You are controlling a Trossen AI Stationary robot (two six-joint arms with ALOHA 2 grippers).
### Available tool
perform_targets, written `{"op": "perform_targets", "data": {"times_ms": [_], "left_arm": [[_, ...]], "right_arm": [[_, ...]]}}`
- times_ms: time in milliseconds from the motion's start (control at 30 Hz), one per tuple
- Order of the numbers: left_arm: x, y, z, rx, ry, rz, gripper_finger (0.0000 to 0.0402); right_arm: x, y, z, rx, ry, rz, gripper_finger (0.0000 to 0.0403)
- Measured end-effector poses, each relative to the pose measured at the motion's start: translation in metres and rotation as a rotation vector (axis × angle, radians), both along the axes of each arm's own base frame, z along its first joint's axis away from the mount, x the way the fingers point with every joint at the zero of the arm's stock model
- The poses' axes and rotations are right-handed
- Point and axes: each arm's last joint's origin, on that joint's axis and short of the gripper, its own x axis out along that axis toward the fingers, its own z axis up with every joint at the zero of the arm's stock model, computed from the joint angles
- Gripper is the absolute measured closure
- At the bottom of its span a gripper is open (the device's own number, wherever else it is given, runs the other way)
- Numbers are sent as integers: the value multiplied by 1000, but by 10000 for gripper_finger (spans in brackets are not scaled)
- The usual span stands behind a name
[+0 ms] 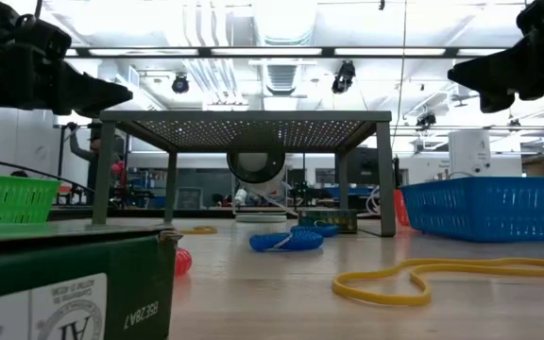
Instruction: Pick & Place Office Desk Supplies
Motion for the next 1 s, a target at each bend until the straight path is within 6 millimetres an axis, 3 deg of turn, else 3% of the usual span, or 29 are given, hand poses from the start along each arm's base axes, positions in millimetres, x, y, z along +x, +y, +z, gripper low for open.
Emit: {"op": "perform_targets", "data": {"times_ms": [733,1000], "left_arm": [[0,0,0,0,0,0,268],[0,0,0,0,0,0,268]], "right_arm": [[0,0,1,5,-7,1,335],[0,0,0,163,-26,11,335]]}}
